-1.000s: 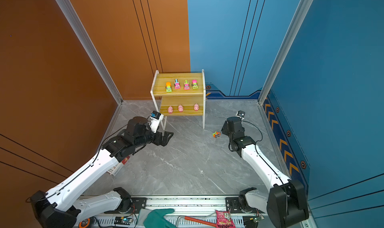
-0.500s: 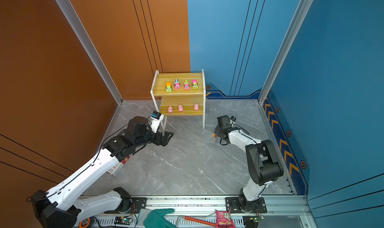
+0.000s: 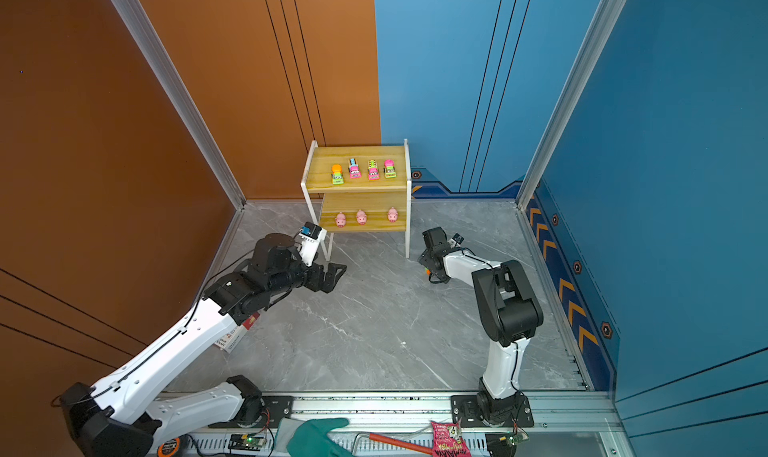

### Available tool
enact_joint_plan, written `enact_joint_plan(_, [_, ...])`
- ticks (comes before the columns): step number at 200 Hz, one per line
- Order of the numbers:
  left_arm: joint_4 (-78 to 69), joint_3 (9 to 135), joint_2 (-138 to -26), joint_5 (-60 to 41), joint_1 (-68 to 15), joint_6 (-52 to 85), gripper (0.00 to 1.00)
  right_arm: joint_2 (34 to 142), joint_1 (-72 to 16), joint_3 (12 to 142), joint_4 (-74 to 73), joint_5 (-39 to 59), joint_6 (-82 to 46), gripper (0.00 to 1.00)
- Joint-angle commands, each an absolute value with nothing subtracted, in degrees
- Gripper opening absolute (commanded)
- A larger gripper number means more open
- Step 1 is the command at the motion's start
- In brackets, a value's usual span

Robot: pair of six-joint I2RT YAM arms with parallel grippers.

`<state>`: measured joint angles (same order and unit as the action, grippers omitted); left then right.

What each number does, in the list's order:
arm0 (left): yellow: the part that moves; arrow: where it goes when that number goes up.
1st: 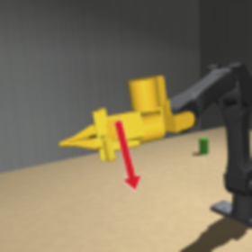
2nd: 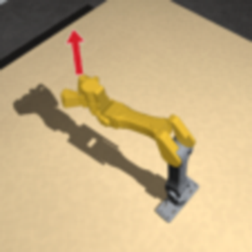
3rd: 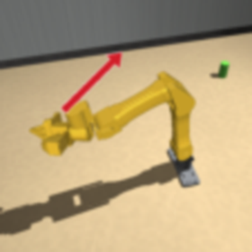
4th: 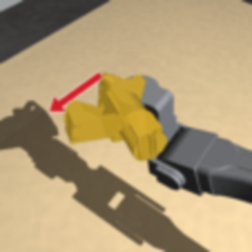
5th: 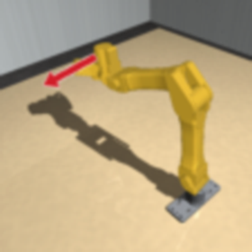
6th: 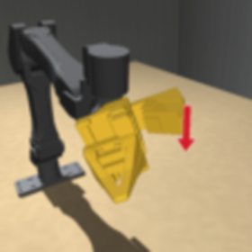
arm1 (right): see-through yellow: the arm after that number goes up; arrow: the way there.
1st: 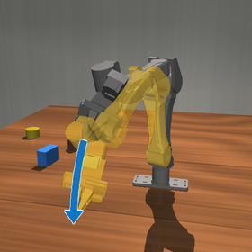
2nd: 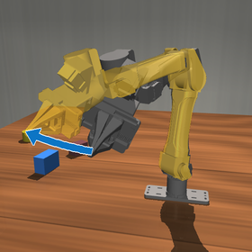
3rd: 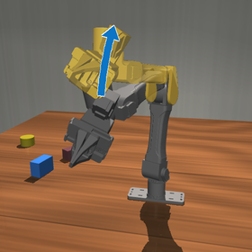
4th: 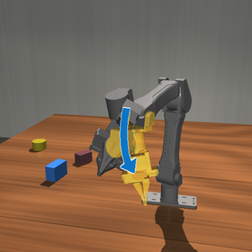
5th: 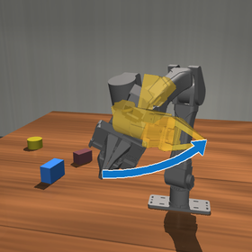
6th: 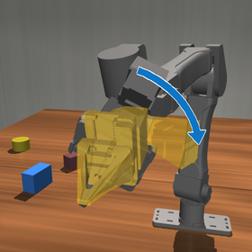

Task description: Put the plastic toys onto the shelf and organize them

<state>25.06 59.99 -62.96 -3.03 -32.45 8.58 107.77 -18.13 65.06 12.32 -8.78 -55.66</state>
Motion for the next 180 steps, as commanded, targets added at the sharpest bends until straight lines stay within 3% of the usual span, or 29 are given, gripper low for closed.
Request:
enact_joint_plan(1, [25.60,59.41,-61.79,-3.56,-31.68,8.20,0.98,108.97,-18.54,67.12,16.32,-9.36,-57.95,0.76])
enact_joint_plan(104, [25.58,59.41,-61.74,-3.78,-30.89,8.35,0.98,108.26,-19.86,64.79,16.01,-7.45,-54.89,0.42])
enact_joint_plan(180, [25.58,59.41,-61.70,-3.85,-30.23,8.53,0.98,99.17,-22.83,56.21,12.86,-4.21,-53.17,0.40])
